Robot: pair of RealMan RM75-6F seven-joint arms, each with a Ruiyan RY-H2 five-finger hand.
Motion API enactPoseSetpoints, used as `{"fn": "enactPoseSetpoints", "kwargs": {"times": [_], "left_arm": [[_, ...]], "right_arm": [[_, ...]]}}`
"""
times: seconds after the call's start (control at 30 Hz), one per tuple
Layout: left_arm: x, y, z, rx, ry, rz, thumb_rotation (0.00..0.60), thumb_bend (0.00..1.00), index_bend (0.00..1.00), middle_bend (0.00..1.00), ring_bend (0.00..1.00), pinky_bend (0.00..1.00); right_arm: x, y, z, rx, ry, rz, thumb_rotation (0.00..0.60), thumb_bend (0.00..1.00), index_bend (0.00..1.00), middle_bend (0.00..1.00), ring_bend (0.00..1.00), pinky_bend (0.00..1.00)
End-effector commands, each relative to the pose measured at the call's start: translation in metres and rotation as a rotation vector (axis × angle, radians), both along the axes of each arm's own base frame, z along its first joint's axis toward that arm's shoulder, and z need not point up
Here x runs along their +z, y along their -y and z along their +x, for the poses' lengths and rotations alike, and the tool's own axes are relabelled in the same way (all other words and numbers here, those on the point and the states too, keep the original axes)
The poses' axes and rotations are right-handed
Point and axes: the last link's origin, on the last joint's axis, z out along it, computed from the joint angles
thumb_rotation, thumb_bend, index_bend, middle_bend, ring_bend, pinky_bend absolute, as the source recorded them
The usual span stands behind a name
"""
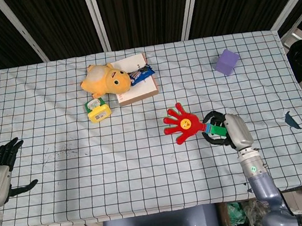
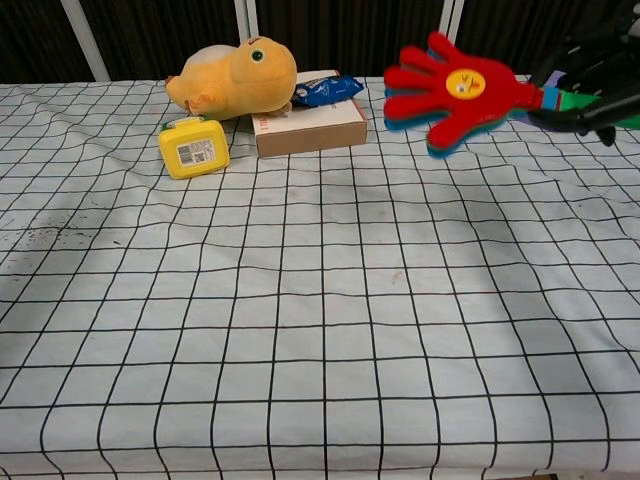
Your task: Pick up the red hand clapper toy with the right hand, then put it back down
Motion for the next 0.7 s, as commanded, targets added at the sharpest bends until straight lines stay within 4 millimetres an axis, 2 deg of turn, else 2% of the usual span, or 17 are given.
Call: {"fn": "enactPoseSetpoints", "kwargs": {"times": [0.03,0.13,0.23,0.3,0.5,0.63,0.7], "left_arm": [[0.000,0.000,0.000,0.000,0.000,-0.001,0.600,0.00,0.00,0.00,0.00,0.02],[0.000,0.000,0.000,0.000,0.001,-0.001,0.600,0.00,0.00,0.00,0.00,0.02],[0.000,0.000,0.000,0.000,0.001,-0.002,0.600,0.00,0.00,0.00,0.00,0.02],[0.000,0.000,0.000,0.000,0.002,-0.002,0.600,0.00,0.00,0.00,0.00,0.02],[0.000,0.001,0.000,0.001,0.004,-0.001,0.600,0.00,0.00,0.00,0.00,0.02],[0.000,0.001,0.000,0.001,0.004,-0.002,0.600,0.00,0.00,0.00,0.00,0.02],[0.000,0.001,0.000,0.001,0.003,-0.001,0.600,0.00,0.00,0.00,0.00,0.02]], "right_arm": [[0.000,0.004,-0.024,-0.009,-0.584,-0.068,0.600,0.99,0.88,0.73,0.65,0.71],[0.001,0.004,-0.018,-0.007,-0.546,-0.071,0.600,0.99,0.88,0.73,0.65,0.71],[0.002,0.003,-0.009,-0.006,-0.422,-0.066,0.600,0.99,0.88,0.73,0.65,0.71],[0.003,0.001,-0.001,-0.012,-0.273,-0.058,0.600,0.99,0.88,0.73,0.64,0.71],[0.014,-0.006,0.036,0.002,0.373,0.014,0.600,0.99,0.88,0.73,0.64,0.70],[0.035,-0.009,0.055,0.019,0.857,0.051,0.600,0.99,0.88,0.73,0.64,0.70],[0.042,-0.010,0.053,0.051,0.903,0.048,0.600,0.99,0.88,0.73,0.64,0.70]]}}
